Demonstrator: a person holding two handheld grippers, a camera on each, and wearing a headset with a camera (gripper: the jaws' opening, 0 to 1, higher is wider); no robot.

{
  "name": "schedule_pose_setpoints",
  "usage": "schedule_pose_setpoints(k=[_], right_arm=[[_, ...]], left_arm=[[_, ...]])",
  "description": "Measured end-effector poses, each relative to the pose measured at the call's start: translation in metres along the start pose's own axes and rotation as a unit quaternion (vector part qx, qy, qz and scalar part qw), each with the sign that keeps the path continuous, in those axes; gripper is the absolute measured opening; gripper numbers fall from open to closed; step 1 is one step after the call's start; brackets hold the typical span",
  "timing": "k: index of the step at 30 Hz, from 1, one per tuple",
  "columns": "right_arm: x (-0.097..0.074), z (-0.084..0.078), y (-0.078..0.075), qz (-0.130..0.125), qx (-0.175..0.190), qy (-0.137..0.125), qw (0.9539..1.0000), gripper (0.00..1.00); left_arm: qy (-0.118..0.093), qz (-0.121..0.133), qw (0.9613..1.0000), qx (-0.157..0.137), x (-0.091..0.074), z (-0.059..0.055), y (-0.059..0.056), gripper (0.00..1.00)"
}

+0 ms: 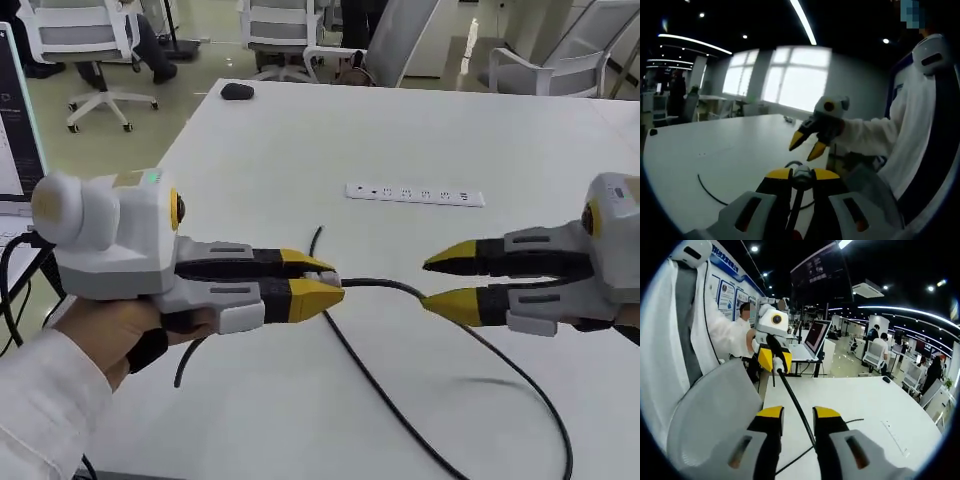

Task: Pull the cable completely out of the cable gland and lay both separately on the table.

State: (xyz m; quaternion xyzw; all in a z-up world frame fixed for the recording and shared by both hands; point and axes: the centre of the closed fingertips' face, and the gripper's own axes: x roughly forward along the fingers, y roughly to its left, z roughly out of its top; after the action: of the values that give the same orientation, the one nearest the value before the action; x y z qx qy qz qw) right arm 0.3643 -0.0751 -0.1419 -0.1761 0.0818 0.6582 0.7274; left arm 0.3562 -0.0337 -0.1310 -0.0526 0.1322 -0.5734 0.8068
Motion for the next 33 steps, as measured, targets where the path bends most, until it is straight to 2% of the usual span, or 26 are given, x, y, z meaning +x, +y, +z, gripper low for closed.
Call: schedule_pose_setpoints(k=[2, 6, 14, 16, 23, 30, 33], right_arm=[[0.008, 0.012, 0.006, 0.015, -0.013, -0.008, 0.9998, 0.23], [0.019, 0.021, 0.011, 0.033, -0.026, -0.015, 0.9990, 0.22], [0.026, 0.012, 0.016, 0.051, -0.024, -0.004, 0.9984, 0.13], [0.025, 0.011, 0.017, 0.052, -0.026, -0.004, 0.9983, 0.07], [0.023, 0.010, 0.016, 0.051, -0.028, -0.008, 0.9983, 0.06], [0.014, 0.001, 0.008, 0.033, -0.012, -0.007, 0.9994, 0.05], [0.009, -0.007, 0.005, 0.025, -0.006, 0.001, 0.9997, 0.05]], left_arm=[[0.004, -0.004, 1.0000, 0.005, 0.003, 0.000, -0.002, 0.16], [0.003, -0.009, 0.9999, 0.006, 0.005, 0.000, -0.004, 0.16], [0.003, -0.012, 0.9999, 0.009, 0.005, 0.000, -0.005, 0.16], [0.004, -0.012, 0.9999, 0.009, 0.005, 0.000, -0.006, 0.16], [0.006, -0.013, 0.9999, 0.009, 0.005, -0.001, -0.006, 0.16], [0.000, -0.006, 1.0000, 0.003, -0.003, 0.001, -0.001, 0.16], [-0.001, 0.000, 1.0000, 0.002, -0.007, 0.001, 0.002, 0.16]])
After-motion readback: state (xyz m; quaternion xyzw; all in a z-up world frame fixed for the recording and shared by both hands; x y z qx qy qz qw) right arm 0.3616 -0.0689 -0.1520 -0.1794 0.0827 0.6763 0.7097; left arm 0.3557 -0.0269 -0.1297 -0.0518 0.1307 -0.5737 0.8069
